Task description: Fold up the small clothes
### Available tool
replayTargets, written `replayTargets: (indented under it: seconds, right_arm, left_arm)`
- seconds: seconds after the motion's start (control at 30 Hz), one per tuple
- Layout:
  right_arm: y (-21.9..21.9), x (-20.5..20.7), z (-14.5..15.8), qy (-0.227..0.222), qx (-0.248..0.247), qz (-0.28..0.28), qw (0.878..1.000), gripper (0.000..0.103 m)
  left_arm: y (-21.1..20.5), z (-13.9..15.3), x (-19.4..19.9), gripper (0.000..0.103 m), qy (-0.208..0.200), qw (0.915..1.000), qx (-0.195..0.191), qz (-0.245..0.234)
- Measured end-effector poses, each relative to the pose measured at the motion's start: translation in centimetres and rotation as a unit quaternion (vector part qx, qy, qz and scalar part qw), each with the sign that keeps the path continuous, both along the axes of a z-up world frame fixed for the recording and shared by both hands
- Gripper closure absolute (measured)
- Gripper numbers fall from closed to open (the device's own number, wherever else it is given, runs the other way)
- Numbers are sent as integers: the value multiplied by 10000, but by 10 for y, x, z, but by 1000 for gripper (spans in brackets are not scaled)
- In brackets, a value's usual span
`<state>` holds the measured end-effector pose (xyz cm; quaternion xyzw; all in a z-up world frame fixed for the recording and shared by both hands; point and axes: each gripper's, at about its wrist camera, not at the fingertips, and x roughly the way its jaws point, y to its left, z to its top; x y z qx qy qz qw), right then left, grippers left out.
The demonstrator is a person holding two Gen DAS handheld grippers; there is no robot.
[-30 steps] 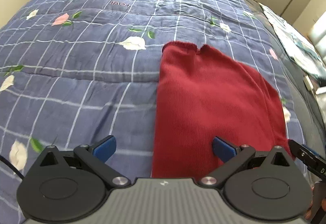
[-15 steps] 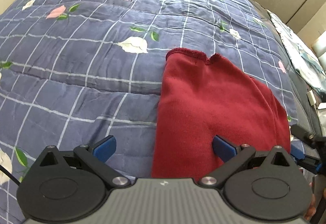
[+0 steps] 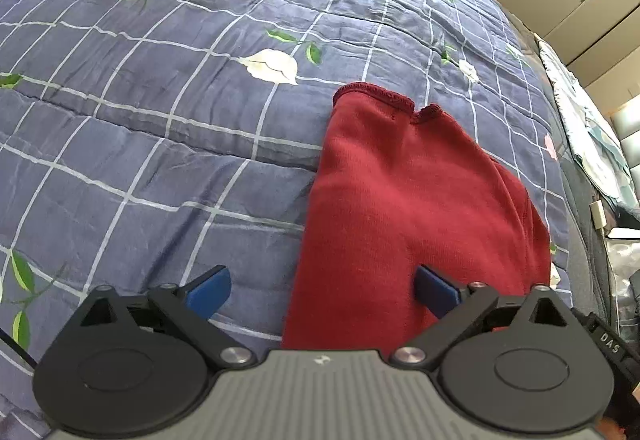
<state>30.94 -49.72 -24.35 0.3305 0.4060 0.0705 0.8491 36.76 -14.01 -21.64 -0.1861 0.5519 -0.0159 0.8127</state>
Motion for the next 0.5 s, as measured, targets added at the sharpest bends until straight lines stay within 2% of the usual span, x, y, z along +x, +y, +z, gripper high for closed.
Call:
replayTargets:
  seconds: [0.13,0.3,0.5]
  right_arm:
    - [0,-4,0,-54,20,2,10000,77]
    - [1,-5,0,-47,20,-55,10000,79]
    - [2,-5,1,-22,-21,-96,9999,79]
  left_arm:
    - [-2,3,-1,12,60,10000,-46,64]
    - [-8,9,2,34,122,9997,-197,-24]
    - [-24,18,4,42,204,9993,249,-165]
